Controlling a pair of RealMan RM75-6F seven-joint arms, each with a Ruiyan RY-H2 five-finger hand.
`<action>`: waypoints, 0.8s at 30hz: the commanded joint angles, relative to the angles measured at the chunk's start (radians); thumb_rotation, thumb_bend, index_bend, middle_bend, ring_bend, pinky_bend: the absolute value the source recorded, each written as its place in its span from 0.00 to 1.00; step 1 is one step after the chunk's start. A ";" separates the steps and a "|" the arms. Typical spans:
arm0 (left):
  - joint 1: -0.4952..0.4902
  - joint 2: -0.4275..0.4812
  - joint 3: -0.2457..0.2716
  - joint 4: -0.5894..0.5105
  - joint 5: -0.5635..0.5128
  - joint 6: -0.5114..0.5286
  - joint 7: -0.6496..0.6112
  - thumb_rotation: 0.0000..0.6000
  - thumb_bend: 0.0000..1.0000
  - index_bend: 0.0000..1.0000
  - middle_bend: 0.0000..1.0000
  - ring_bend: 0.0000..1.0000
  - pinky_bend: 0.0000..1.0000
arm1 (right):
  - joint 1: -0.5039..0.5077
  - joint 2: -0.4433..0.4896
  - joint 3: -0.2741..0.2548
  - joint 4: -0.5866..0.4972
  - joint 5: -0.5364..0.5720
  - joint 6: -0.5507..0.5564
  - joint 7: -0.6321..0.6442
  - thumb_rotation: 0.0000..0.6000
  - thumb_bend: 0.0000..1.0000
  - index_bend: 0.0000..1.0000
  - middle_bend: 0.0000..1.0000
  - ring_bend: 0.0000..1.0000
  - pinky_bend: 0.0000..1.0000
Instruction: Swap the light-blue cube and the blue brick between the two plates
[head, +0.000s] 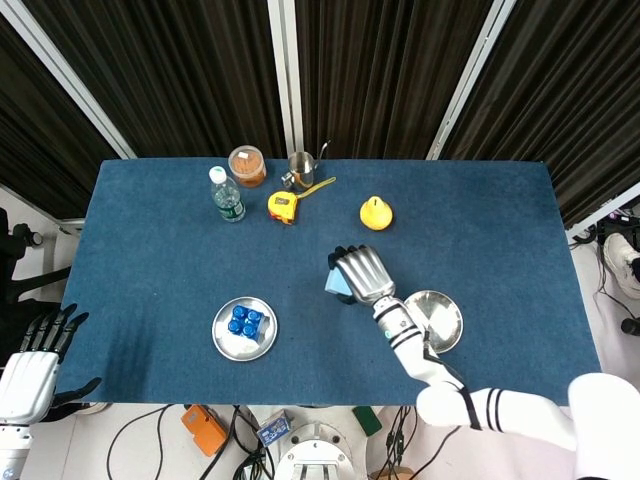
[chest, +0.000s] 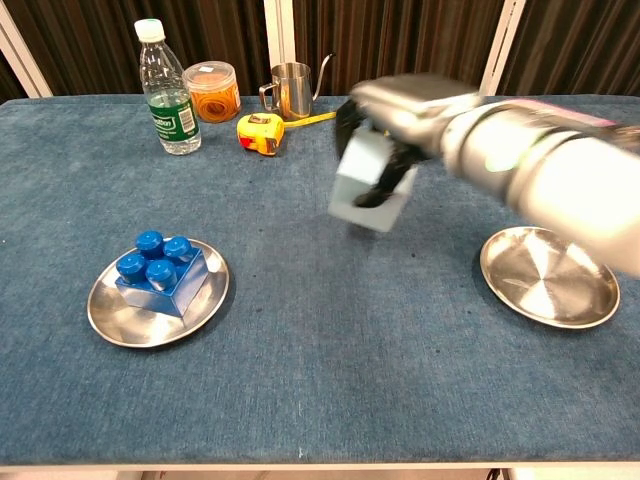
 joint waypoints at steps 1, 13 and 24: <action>-0.002 0.004 0.004 0.004 0.010 0.001 -0.010 1.00 0.07 0.10 0.01 0.00 0.04 | 0.060 -0.079 0.006 0.095 0.034 -0.030 0.008 1.00 0.40 0.18 0.36 0.37 0.45; -0.037 0.021 0.034 -0.005 0.053 -0.055 -0.030 1.00 0.07 0.10 0.01 0.00 0.04 | -0.031 0.114 -0.097 -0.117 -0.134 0.056 0.153 1.00 0.20 0.00 0.00 0.00 0.17; -0.242 -0.056 0.023 -0.109 0.232 -0.247 0.023 1.00 0.14 0.10 0.01 0.00 0.04 | -0.462 0.544 -0.516 -0.280 -0.622 0.575 0.245 1.00 0.20 0.00 0.00 0.00 0.00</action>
